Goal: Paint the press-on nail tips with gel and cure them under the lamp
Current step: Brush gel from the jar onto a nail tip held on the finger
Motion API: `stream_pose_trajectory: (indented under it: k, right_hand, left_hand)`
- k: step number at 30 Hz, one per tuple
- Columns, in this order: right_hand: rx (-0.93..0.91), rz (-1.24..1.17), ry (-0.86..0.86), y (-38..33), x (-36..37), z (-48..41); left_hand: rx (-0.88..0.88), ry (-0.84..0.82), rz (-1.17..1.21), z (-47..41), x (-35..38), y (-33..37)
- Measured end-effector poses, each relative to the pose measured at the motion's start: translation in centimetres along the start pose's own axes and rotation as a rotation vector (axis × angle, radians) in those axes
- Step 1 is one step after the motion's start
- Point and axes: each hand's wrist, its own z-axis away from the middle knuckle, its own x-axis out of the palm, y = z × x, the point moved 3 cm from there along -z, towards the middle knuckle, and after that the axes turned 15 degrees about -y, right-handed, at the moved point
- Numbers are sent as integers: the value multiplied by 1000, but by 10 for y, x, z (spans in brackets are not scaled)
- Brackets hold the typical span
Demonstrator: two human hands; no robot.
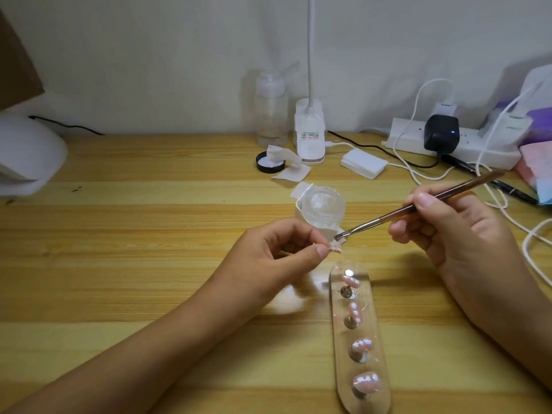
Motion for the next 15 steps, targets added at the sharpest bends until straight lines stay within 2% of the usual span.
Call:
stream_pose_trajectory:
  k: [8, 15]
  right_hand:
    - [-1, -12, -52, -2, 2, -2]
    - [-39, -16, 0, -1, -3, -2]
  left_hand:
    - [1, 4, 13, -1, 0, 0]
    - [30, 14, 54, 0, -1, 0]
